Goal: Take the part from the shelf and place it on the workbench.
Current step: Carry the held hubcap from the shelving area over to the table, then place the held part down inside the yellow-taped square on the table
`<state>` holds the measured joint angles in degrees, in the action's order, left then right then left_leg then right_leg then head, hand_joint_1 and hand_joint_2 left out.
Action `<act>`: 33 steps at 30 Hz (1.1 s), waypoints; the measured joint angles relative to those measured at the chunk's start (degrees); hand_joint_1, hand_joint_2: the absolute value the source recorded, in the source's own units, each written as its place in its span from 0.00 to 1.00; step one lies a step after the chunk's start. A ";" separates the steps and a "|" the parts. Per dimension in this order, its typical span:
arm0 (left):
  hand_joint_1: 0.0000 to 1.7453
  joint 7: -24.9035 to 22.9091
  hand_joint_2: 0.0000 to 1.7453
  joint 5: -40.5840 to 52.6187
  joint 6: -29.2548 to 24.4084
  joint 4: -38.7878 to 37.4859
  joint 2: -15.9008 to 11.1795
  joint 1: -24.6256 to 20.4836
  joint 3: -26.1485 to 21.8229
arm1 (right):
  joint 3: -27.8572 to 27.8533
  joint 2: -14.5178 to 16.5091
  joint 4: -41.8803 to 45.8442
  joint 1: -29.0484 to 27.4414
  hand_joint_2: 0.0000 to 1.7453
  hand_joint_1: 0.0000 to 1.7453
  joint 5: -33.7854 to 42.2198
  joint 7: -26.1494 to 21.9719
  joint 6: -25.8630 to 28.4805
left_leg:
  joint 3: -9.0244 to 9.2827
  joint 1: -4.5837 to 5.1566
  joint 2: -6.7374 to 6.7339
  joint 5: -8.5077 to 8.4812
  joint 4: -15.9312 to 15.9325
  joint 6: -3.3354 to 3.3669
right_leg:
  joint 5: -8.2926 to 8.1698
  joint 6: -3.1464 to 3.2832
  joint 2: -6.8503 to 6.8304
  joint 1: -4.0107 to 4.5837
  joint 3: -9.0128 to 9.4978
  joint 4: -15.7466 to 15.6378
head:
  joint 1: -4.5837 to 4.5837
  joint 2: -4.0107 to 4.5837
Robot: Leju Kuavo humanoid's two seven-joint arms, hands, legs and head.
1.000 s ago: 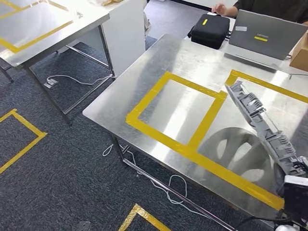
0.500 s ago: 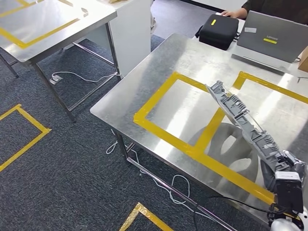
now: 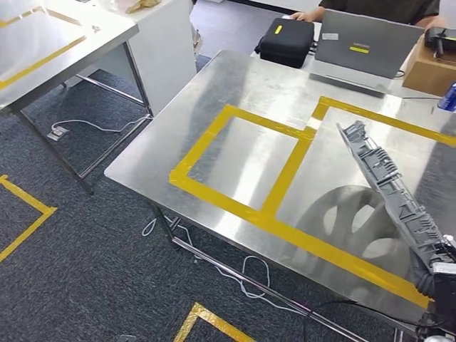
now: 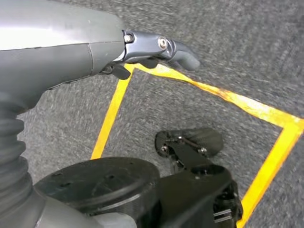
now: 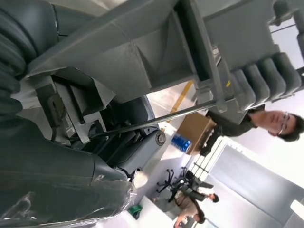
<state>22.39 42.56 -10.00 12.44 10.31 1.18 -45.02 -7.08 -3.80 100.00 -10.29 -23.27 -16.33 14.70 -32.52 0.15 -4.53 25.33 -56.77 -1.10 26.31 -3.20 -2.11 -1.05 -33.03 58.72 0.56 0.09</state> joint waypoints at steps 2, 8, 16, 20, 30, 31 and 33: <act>0.00 0.04 1.00 0.04 -0.01 0.00 0.04 -0.13 -0.01 | -0.47 0.00 -0.02 0.01 1.00 1.00 -0.03 -0.14 -0.11 | 0.04 -0.29 0.33 0.61 -0.43 -0.70 | -0.23 0.85 1.19 -0.03 -0.21 0.05 | 0.04 0.00; 0.00 -2.52 1.00 -3.44 0.77 0.30 -0.05 -1.83 -0.86 | -0.55 0.59 -0.44 1.70 1.00 1.00 -2.68 0.78 -3.65 | -7.08 -0.54 4.19 8.30 -16.08 -1.31 | -1.04 2.16 4.63 -0.11 -1.06 -0.02 | 0.15 0.00; 0.00 -14.21 1.00 -9.27 2.83 2.76 -2.02 -14.99 -3.58 | 5.35 4.37 -7.51 14.21 1.00 1.00 -9.49 6.89 -7.64 | 0.49 -1.17 8.95 1.15 -0.35 -0.88 | -2.50 1.13 8.90 0.12 -2.54 0.37 | 0.37 0.00; 0.00 -14.10 1.00 -9.87 3.54 3.61 -2.74 -17.31 -4.04 | 7.83 3.63 -14.07 19.04 1.00 1.00 -10.16 9.67 -12.75 | 0.26 -0.99 7.14 0.47 -0.10 0.24 | -2.12 0.03 7.61 -0.09 -3.67 1.16 | 0.27 0.00; 0.00 -14.74 1.00 -9.49 4.22 4.01 -3.49 -18.55 -3.36 | 12.19 -1.16 -36.65 34.96 1.00 1.00 -11.97 9.66 -21.15 | 0.58 -0.38 3.41 -0.29 0.09 1.19 | -0.80 1.02 1.99 1.14 -0.31 0.60 | -0.12 0.00; 0.00 -14.74 1.00 -9.49 4.23 4.03 -3.50 -18.72 -3.29 | 12.39 -1.27 -37.38 35.63 1.00 1.00 -11.97 9.67 -21.26 | 0.52 -0.35 3.41 -0.10 0.07 1.16 | -1.07 1.01 1.84 1.33 0.62 -1.07 | -0.08 0.00; 0.00 -14.74 1.00 -9.49 4.25 4.06 -3.58 -18.87 -3.22 | 12.76 -1.35 -38.57 36.44 1.00 1.00 -11.93 9.61 -21.39 | 0.34 -0.34 3.47 -0.12 0.13 1.22 | -1.53 0.78 1.82 1.47 0.80 -1.72 | -0.02 0.00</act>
<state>7.65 33.07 -5.75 16.50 6.73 -17.70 -48.24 5.69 -5.15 61.43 26.15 -35.20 -6.73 -6.69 -32.17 -0.19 -1.06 25.21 -56.64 0.12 24.78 -2.42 -0.30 0.42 -32.23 57.00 0.54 0.09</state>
